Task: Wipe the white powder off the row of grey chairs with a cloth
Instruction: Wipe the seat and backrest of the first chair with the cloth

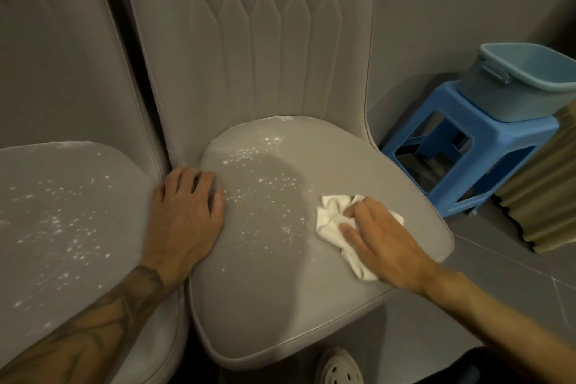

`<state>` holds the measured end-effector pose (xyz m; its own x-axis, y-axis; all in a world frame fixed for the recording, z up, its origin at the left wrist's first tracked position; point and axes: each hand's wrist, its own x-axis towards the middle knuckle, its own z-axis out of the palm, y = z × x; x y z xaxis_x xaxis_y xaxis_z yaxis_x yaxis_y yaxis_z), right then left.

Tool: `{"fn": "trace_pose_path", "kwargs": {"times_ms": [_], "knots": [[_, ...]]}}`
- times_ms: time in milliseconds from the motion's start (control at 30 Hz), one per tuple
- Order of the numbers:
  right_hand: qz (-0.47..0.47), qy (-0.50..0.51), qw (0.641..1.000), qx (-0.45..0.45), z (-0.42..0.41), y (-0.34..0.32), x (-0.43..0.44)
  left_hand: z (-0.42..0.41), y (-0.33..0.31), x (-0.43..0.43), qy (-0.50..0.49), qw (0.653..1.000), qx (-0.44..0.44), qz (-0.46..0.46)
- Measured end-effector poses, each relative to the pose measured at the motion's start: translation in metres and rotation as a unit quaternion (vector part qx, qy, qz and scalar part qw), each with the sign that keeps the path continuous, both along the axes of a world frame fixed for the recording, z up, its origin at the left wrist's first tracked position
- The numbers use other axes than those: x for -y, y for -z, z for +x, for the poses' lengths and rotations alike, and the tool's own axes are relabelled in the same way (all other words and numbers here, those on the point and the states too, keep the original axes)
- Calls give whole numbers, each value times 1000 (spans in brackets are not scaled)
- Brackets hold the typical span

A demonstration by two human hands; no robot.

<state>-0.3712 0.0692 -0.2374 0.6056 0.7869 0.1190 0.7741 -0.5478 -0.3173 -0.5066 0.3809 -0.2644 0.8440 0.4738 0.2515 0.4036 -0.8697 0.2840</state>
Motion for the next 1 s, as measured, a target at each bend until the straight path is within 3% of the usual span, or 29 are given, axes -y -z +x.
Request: {"fn": "trace_pose_path", "kwargs": {"times_ms": [167,367,567,767,833,933,1000], "knots": [[-13,174,984,19,54,7,-17,1,0,1,-6,1000,1,5],[5,2,1000,-3,6,4,-13,2,-1,1,-5,1000,3,11],[-23,168,985,25,74,9,-32,1,1,0,-6,1000,4,10],[6,-16,1000,-14,13,5,-22,2,-1,1,-6,1000,6,2],[-7,3,1000,3,41,5,-25,1,-1,1,-5,1000,3,3],[-23,141,990,6,88,7,-46,1,0,0,-7,1000,-3,3],[-13,155,988,9,83,12,-66,2,1,-1,-9,1000,-4,1]]}}
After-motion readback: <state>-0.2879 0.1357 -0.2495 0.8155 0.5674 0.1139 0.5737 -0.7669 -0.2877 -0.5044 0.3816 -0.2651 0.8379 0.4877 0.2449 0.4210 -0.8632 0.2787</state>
